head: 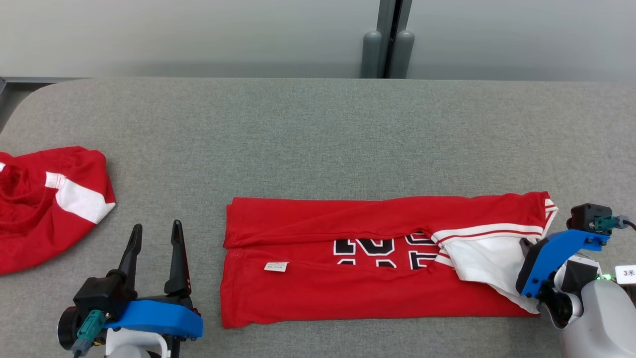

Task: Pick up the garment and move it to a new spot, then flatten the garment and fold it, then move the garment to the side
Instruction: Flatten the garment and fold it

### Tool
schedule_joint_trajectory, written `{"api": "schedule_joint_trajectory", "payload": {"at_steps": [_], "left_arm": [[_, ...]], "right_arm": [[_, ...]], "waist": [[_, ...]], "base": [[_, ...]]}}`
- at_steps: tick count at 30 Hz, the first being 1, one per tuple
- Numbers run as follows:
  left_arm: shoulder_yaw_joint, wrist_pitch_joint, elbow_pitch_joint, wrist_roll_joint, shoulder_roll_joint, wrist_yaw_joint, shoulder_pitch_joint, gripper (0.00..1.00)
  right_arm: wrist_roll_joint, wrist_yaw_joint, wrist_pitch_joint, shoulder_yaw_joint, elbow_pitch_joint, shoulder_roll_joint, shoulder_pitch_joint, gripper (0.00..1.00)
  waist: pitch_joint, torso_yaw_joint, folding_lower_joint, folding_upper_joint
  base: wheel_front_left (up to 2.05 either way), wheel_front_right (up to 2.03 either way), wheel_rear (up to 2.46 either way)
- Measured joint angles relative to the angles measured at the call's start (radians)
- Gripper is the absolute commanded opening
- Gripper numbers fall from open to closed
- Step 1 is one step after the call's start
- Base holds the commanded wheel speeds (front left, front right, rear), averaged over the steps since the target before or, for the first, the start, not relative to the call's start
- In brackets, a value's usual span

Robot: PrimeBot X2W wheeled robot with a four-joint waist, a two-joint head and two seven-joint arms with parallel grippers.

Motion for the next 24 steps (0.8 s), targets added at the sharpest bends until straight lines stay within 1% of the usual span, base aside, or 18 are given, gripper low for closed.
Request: {"api": "schedule_joint_trajectory", "payload": {"at_steps": [3, 6, 12, 17, 19, 21, 24], "left_arm": [[0.011, 0.000, 0.004, 0.004, -0.001, -0.001, 0.001, 1.00], [0.018, 0.000, 0.005, 0.008, -0.003, -0.008, 0.004, 1.00], [0.021, 0.000, 0.007, 0.016, -0.010, -0.010, 0.015, 1.00], [0.020, 0.000, 0.012, 0.018, -0.014, -0.017, 0.017, 1.00], [0.020, 0.000, 0.015, 0.019, -0.015, -0.018, 0.019, 1.00], [0.020, 0.000, 0.017, 0.020, -0.016, -0.019, 0.020, 1.00], [0.021, 0.000, 0.017, 0.024, -0.017, -0.024, 0.021, 1.00]], "right_arm": [[0.029, 0.003, -0.002, 0.030, -0.012, -0.006, 0.010, 0.00], [0.046, 0.006, -0.023, 0.028, -0.041, -0.023, 0.036, 0.00], [0.038, 0.005, -0.039, -0.051, -0.130, -0.086, 0.071, 0.00], [-0.005, 0.005, -0.021, -0.114, -0.218, -0.123, 0.099, 0.00], [-0.023, 0.005, 0.000, -0.123, -0.261, -0.122, 0.107, 0.00], [-0.030, 0.005, 0.021, -0.109, -0.320, -0.105, 0.119, 0.00], [-0.010, 0.004, 0.069, -0.026, -0.410, -0.051, 0.144, 0.00]], "waist": [[-0.007, -0.007, 0.0000, 0.0000], [-0.016, -0.018, 0.0001, 0.0001], [-0.036, -0.040, 0.0001, 0.0001], [-0.054, -0.046, 0.0001, 0.0001], [-0.062, -0.045, 0.0000, 0.0000], [-0.068, -0.044, 0.0001, 0.0001], [-0.076, -0.044, 0.0001, 0.0001]], "base": [[0.00, 0.00, 0.00], [0.00, 0.00, 0.00], [0.00, 0.00, 0.00], [0.00, 0.00, 0.00], [0.00, 0.00, 0.00], [0.00, 0.00, 0.00], [0.00, 0.00, 0.00]]}}
